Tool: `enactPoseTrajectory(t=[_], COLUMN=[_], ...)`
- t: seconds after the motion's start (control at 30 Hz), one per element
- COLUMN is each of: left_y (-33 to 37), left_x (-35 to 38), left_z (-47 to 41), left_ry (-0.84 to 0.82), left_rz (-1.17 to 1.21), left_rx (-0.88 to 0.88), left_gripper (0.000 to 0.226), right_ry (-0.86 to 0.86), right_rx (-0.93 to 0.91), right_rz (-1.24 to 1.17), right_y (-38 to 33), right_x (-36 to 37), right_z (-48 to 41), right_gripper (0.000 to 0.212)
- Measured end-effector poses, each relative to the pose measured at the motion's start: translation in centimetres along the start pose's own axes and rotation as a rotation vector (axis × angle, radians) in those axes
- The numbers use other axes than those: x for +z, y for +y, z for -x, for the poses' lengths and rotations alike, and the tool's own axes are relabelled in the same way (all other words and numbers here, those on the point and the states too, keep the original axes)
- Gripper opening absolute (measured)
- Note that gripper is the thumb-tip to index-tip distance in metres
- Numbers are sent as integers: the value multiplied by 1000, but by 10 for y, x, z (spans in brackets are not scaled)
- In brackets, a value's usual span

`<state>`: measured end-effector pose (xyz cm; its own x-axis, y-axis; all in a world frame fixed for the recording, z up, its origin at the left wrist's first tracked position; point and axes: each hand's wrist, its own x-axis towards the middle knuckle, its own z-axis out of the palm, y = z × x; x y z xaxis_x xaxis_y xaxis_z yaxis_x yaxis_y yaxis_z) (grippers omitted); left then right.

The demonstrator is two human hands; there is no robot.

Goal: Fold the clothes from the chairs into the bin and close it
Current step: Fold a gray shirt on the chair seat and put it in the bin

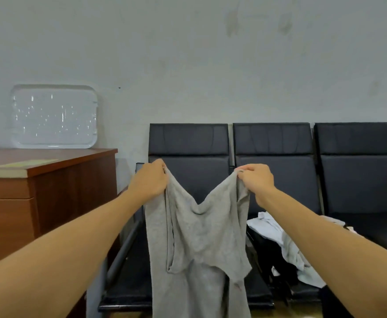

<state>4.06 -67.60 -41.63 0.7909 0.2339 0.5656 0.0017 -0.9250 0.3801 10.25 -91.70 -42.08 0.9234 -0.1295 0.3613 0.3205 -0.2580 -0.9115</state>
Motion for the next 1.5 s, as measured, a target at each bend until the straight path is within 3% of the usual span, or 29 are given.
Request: enactPoseTrajectory(t=[0.13,0.23,0.4,0.53,0.63,0.8,1.0,1.1,1.2,1.27,1.37,1.5], left_y=[-20,-24,-43,-61,-66,-77,-99,-103,-109,-114,-124,-146], left_x=[-1,-3,-3,3,8,21,56,72,88,101,124,160], left_z=[13,15,12,12,8,-2,-5,-1,1,-1,-7,-15], left_ry=[-37,-12,105,-53,-44,-81,-165,-241,-369,-416,-455,-506], left_rz=[-461,-419,-305,-541,-414,-146,244,322,130,138,220,110], left_rx=[142,58,-88,-31,-18,-196,-453,-450,-437,-406,-360,-279], left_gripper=[19,18,12,13,7,8,40,47,36,18,21,15], right_ry=[102,70,189,81,-16,-249,-477,-469,-447,-386,-271,-249], right_rx=[7,-50,76,-44,-142,-227,-397,-405,-426,-421,-396,-401], right_rz=[-5,138,306,686,769,754,1169,1243,1303,1273,1149,1139], right_y=[12,15,24,20,31,45,71,92,116,132,156,189], right_x=[-9,-11,-25,-15,-11,-7,7,13,24,33,48,70], right_z=[-9,-10,-25,-23,-25,-25,-18,-25,-35,-41,-51,-65], right_gripper=[28,33,25,17,17,19,40,43,36,29,19,12])
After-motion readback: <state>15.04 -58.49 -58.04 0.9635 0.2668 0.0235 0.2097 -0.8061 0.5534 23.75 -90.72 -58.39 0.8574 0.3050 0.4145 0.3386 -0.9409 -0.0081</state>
